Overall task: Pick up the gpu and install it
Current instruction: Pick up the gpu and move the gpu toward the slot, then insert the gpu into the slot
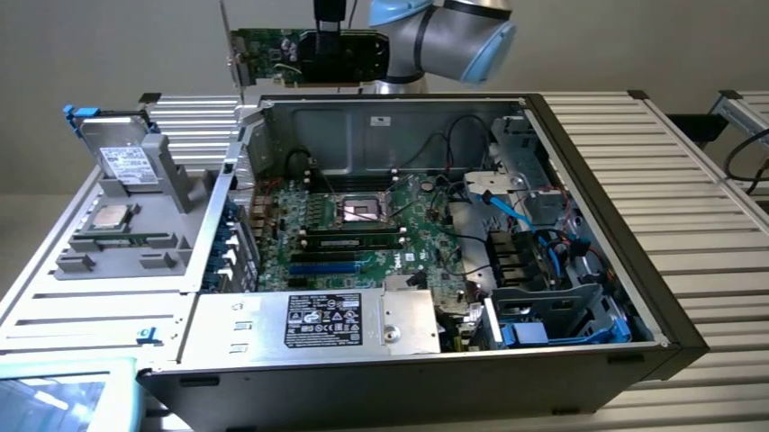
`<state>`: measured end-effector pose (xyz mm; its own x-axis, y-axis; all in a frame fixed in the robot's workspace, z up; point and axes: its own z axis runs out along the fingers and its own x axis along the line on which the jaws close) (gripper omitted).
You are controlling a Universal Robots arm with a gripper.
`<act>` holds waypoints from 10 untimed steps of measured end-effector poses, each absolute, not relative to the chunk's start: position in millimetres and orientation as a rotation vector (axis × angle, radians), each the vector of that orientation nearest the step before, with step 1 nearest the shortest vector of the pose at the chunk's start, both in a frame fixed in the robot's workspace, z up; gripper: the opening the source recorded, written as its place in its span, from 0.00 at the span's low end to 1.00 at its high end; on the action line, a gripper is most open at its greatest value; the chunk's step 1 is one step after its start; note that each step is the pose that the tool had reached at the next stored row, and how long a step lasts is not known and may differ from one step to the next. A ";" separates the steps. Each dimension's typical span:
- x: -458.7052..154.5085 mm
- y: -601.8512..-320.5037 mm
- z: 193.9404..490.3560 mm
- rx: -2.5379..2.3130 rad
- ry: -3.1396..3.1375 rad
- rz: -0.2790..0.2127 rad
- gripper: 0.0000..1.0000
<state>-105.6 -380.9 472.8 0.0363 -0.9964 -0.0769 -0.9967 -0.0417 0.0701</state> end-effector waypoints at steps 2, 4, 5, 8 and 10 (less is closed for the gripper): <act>-105.6 -380.9 472.7 -2.259 2.173 0.163 0.28; -105.6 -380.9 472.7 -2.259 2.173 0.163 0.28; -105.6 -380.9 472.7 -2.259 2.173 0.164 0.28; -105.5 -380.9 472.7 -2.259 2.173 0.164 0.28; -105.6 -380.9 472.7 -2.259 2.173 0.164 0.28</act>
<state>-105.6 -380.9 472.7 0.0362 -0.9964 -0.0771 -0.9967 -0.0416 0.0701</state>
